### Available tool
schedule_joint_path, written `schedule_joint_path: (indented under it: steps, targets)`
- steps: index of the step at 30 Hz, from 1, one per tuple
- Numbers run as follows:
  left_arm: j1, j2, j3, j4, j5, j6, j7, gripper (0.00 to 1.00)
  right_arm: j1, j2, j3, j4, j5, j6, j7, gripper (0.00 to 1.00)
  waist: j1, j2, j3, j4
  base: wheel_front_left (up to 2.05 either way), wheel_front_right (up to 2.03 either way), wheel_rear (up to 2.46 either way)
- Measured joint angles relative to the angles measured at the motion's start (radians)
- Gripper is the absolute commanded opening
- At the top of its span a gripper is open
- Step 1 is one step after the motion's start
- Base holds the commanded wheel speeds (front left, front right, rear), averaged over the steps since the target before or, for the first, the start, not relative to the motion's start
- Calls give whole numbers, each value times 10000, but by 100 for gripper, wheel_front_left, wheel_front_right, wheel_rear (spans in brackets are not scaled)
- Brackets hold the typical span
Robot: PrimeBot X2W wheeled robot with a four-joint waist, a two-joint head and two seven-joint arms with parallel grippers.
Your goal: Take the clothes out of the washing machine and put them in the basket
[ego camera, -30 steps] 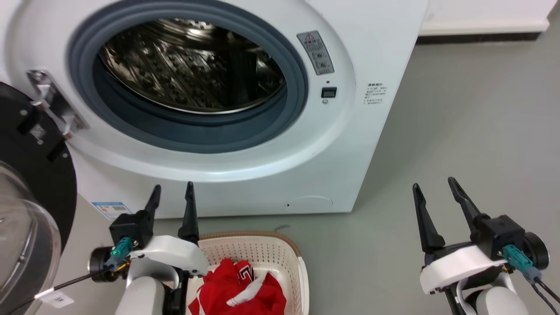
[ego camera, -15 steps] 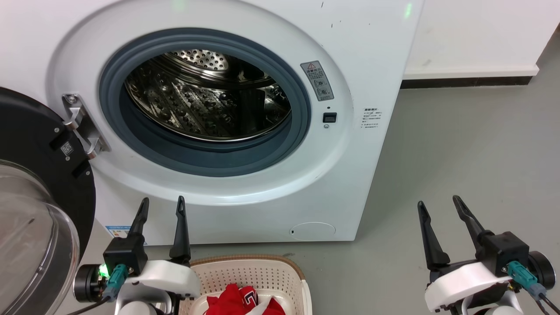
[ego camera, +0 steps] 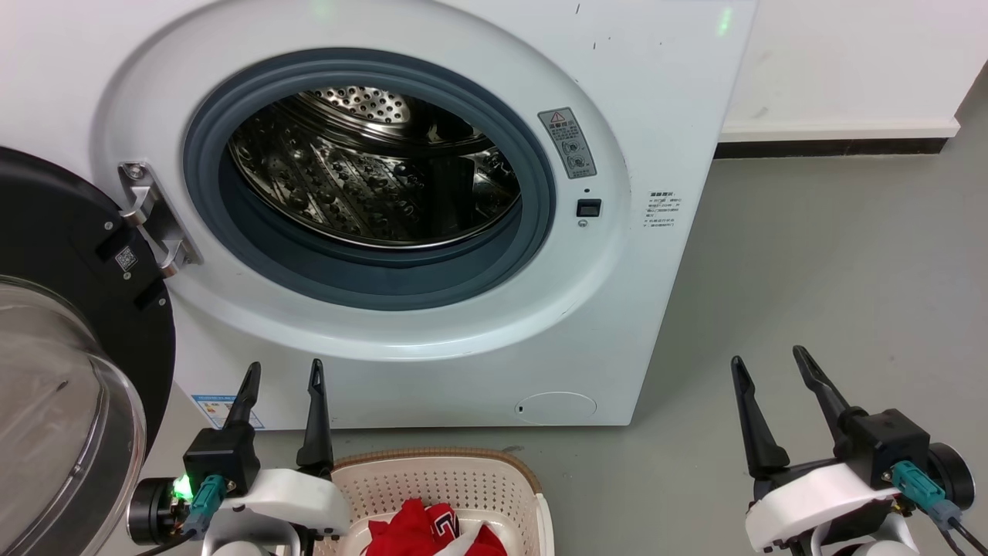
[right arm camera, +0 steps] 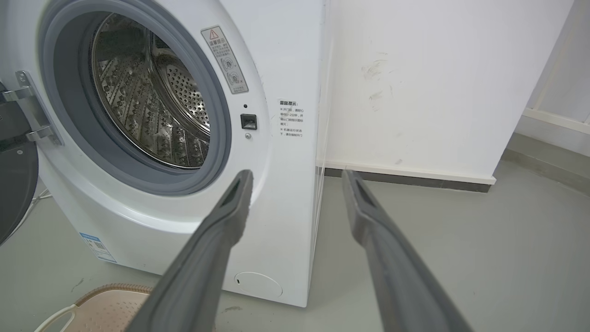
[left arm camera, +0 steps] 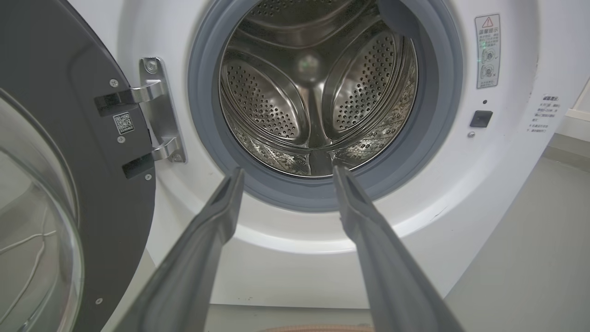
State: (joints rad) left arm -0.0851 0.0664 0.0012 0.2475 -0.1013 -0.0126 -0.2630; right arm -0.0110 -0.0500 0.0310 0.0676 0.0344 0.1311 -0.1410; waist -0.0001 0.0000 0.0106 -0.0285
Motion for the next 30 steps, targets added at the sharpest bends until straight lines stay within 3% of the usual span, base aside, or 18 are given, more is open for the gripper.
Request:
schedule_joint_path:
  steps: [13,14,30]
  targets:
    - [5,38,-29,-52,0,29,0,100,4,2,0,67,-2,2,0,100,0,0,14,-74,0,0,0]
    - [33,23,-21,40,0,33,4,0,19,4,6,165,-2,2,10,0,1,0,15,-74,0,0,0]
    - [89,-48,244,222,-2911,-176,813,0,105,-107,-36,529,3231,2,299,0,1,0,3,-29,0,0,0]
